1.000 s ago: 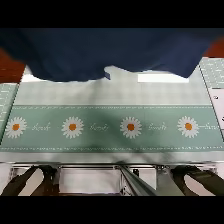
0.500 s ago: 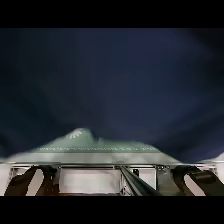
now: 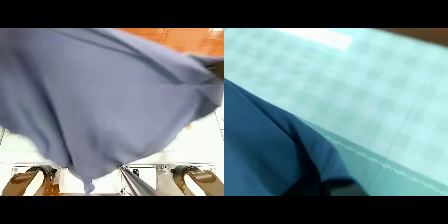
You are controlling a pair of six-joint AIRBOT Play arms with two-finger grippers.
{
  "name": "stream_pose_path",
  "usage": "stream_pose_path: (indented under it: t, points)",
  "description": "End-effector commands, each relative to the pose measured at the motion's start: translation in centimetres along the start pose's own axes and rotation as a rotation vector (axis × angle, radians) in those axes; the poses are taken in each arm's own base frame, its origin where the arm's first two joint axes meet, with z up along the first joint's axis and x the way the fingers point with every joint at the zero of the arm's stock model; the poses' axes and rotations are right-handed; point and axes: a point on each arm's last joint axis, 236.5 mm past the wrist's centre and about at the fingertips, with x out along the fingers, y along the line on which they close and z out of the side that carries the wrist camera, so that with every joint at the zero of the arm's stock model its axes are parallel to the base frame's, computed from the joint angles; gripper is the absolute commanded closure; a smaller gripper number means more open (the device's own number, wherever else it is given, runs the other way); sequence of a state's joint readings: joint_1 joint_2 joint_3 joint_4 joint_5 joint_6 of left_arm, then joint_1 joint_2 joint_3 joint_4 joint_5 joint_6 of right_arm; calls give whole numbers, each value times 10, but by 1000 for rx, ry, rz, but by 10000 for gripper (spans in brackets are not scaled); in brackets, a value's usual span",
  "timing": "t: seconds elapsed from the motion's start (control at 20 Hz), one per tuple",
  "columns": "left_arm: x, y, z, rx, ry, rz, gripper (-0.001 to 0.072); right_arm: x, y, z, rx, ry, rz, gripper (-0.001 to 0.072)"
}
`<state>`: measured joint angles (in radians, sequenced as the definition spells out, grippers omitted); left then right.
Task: Fold the shirts.
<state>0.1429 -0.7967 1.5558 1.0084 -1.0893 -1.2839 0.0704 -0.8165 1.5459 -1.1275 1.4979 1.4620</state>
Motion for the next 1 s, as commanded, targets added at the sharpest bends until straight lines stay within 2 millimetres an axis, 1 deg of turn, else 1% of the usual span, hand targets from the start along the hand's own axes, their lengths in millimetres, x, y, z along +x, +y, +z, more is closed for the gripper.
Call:
stream_pose_path:
  t: [0.0,0.1,0.2,0.3,0.35,0.4,0.45,0.55,0.6,0.65,0.7,0.75,0.8,0.85,0.9,0.95]
  points:
    - [85,39,-77,-115,183,9,676,88,-55,-15,100,119,-54,692]
    - [127,48,-94,-146,207,5,676,139,-81,-9,154,137,-62,692]
    - [163,56,-103,-182,191,8,676,188,-101,-6,223,157,-42,692]
    - [191,65,-116,-226,189,17,676,231,-120,-1,294,179,-20,692]
    - [203,68,-126,-258,204,22,676,249,-131,1,337,184,-14,692]
    - [213,71,-138,-282,228,25,676,268,-137,4,379,185,4,692]
    - [223,72,-152,-298,258,25,676,283,-146,9,428,175,20,692]
    - [238,67,-182,-348,337,15,676,306,-152,18,523,156,85,692]
    - [242,63,-198,-380,384,6,675,314,-154,22,583,146,127,691]
    - [245,58,-213,-394,433,-6,667,317,-156,27,642,131,172,668]
    - [246,55,-225,-397,473,-16,546,316,-159,31,685,115,208,440]
    - [243,52,-236,-396,517,-24,141,311,-163,33,707,110,232,129]
    - [237,54,-246,-384,566,-22,3,301,-168,31,702,122,258,78]
    - [226,60,-258,-363,633,-10,4,286,-174,22,694,158,279,78]
    - [208,71,-273,-348,723,8,5,269,-181,9,677,208,291,78]
    - [186,84,-290,-351,825,30,6,249,-187,-7,644,270,308,78]
